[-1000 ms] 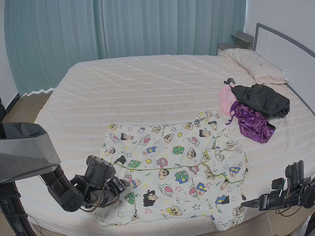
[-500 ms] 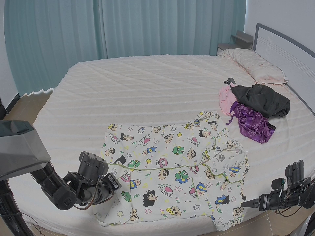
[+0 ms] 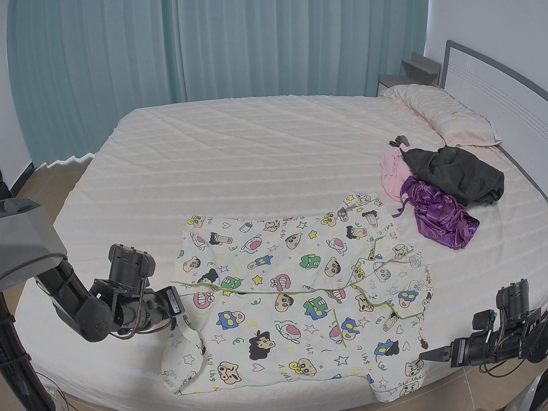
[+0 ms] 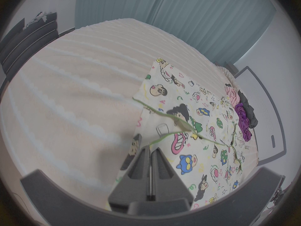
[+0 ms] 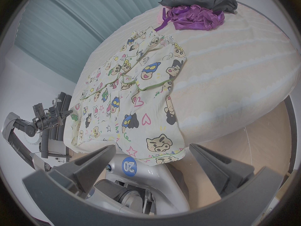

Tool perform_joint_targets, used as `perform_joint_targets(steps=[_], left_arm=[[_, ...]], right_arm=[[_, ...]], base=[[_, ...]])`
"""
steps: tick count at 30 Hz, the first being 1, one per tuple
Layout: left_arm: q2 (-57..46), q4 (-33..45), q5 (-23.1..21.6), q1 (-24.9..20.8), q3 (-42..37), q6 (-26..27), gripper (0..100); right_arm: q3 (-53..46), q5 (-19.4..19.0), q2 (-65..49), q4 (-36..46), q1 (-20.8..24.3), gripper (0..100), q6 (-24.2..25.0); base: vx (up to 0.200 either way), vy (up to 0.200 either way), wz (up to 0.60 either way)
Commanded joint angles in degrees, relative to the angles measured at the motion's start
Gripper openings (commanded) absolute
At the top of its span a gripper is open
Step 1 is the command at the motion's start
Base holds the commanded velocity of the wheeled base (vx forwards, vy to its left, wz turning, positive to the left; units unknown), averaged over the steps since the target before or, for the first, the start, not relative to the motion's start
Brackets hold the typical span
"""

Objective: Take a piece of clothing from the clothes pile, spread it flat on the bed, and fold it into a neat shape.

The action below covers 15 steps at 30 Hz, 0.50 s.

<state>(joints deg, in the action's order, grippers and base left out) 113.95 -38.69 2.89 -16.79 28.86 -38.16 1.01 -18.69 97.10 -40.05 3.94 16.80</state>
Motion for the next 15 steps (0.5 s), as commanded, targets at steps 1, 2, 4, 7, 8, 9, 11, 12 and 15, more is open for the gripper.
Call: perform_joint_targets(steps=[1,2,4,7,8,9,11,12,15], left_arm=[[2.0,0.1,-2.6,3.8,2.3,2.0,0],[2.5,0.1,-3.5,4.1,2.5,2.6,0],[3.6,0.1,-4.4,4.6,3.0,3.8,0],[5.7,-0.5,-4.6,4.9,3.4,6.1,0],[6.2,-0.5,-4.7,5.3,3.9,6.8,0],[6.6,-0.5,-4.8,5.7,4.6,7.4,0],[7.3,-0.5,-5.6,6.2,5.9,8.8,0],[7.4,-0.5,-6.3,6.5,6.3,9.5,0],[7.5,-0.5,-8.4,7.2,7.4,11.3,0]], right_arm=[[-0.5,0.0,0.1,0.0,0.0,100,0.0],[-0.5,0.0,0.1,0.0,0.0,100,0.0],[-0.5,0.0,0.1,0.0,0.0,100,0.0],[-0.5,0.1,0.1,0.0,0.0,100,0.0],[-0.5,0.1,0.1,0.0,0.0,100,0.0],[-0.5,0.1,0.1,0.0,0.0,100,0.0],[-0.5,0.1,0.1,0.0,0.0,100,0.0],[-0.5,0.1,0.1,0.0,0.0,100,0.0],[-0.5,0.1,0.1,0.0,0.0,100,0.0]], base=[[0.000,0.000,0.00],[0.000,0.000,0.00],[0.000,0.000,0.00],[0.000,0.000,0.00],[0.000,0.000,0.00],[0.000,0.000,0.00],[0.000,0.000,0.00],[0.000,0.000,0.00],[0.000,0.000,0.00]])
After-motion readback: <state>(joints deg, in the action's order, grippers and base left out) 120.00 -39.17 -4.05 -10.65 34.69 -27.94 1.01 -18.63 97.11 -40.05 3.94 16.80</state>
